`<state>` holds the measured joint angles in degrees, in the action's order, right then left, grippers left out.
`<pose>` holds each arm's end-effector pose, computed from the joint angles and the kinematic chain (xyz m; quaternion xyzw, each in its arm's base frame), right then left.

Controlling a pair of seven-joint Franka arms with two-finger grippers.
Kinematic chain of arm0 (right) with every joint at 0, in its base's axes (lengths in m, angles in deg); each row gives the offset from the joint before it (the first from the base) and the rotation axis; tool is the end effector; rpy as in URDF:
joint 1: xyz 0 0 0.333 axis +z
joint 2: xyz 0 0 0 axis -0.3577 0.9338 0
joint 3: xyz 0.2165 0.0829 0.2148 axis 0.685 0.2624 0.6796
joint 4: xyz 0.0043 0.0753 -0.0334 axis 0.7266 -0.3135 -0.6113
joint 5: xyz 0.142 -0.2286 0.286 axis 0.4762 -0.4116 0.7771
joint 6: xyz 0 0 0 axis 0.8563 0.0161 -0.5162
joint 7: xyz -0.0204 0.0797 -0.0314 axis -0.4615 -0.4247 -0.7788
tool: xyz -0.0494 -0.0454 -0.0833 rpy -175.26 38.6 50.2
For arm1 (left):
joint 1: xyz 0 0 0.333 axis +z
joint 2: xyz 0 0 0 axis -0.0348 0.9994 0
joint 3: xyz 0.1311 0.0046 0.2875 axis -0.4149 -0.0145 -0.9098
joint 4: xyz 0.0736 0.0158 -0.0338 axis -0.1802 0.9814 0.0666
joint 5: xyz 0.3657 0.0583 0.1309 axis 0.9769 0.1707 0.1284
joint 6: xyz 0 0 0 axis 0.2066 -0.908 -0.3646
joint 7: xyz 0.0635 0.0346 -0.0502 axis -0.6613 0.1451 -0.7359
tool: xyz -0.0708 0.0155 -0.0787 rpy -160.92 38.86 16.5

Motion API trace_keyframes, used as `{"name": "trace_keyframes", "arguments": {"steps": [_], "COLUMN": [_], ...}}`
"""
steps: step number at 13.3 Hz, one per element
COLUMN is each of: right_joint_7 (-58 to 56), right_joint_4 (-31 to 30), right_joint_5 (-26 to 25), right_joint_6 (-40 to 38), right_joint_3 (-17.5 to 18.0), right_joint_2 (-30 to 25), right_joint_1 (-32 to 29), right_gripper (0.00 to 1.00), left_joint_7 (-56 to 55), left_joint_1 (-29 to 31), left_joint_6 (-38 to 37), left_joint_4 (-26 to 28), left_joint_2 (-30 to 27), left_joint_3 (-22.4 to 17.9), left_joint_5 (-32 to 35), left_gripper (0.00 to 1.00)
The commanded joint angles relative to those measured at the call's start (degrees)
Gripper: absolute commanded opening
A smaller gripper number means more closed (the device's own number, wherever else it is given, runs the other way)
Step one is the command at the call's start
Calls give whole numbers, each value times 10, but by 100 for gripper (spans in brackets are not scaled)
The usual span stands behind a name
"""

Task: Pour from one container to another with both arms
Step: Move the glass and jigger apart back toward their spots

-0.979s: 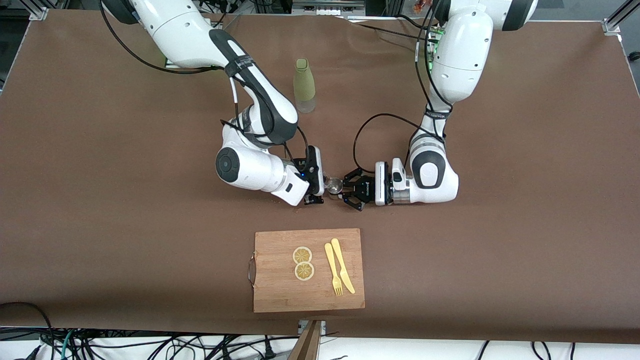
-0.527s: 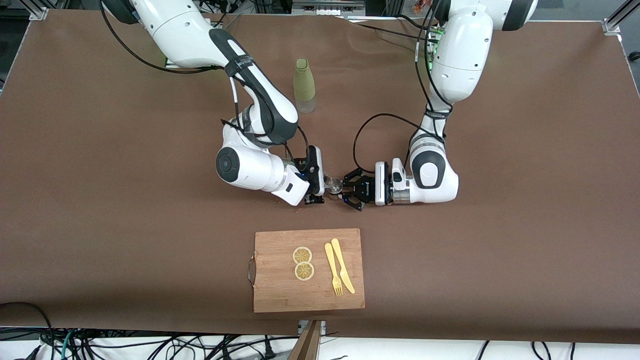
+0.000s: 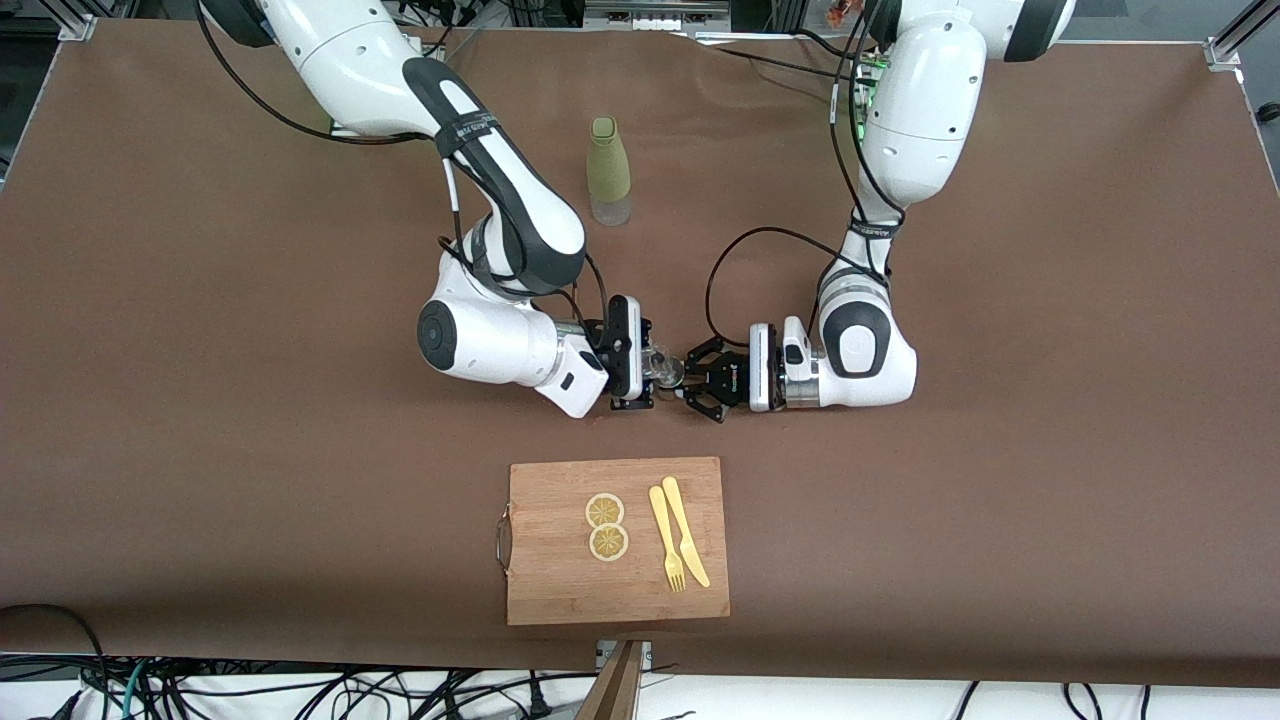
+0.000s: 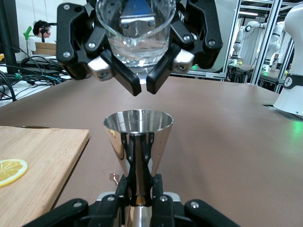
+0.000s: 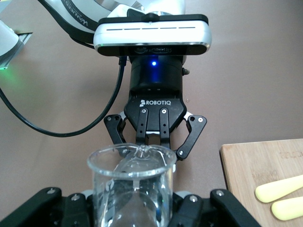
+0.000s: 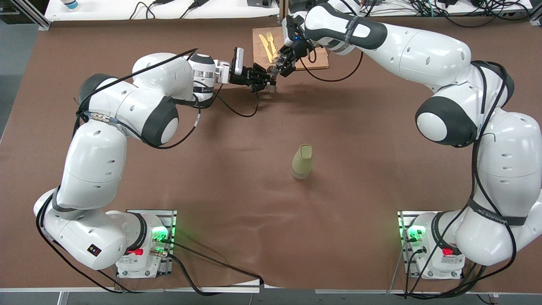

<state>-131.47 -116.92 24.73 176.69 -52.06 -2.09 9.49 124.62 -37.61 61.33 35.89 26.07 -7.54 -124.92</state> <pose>0.6198 0.4413 0.2905 -0.6696 -0.6538 -0.1894 0.2973 0.5991 -0.3101 0.1263 0.5790 -0.5391 0.4082 0.4555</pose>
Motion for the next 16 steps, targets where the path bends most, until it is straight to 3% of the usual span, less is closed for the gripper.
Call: {"name": "trace_keyframes", "arguments": {"steps": [1,4,11,16], "right_joint_7": [-6,-65,-199,-304], "right_joint_4": [-10,-13,-18,-22], "right_joint_5": [13,64,106,114], "right_joint_6": [-26,-80,-206,-334], "right_joint_3": [2,0,-2,-2], "right_joint_2": [-14,-26,-31,-28], "right_joint_1": [-16,-42,-142,-243], "right_gripper": [0,0,0,0], "left_joint_7": [14,18,67,92], "left_joint_1": [1,15,88,206], "left_joint_6": [10,6,-80,-181], "left_joint_4": [-7,-5,6,6], "left_joint_2": [2,-1,0,-1], "left_joint_3": [-1,-1,-1,-1], "left_joint_5": [-21,-19,0,132], "left_gripper": [0,0,0,0]}}
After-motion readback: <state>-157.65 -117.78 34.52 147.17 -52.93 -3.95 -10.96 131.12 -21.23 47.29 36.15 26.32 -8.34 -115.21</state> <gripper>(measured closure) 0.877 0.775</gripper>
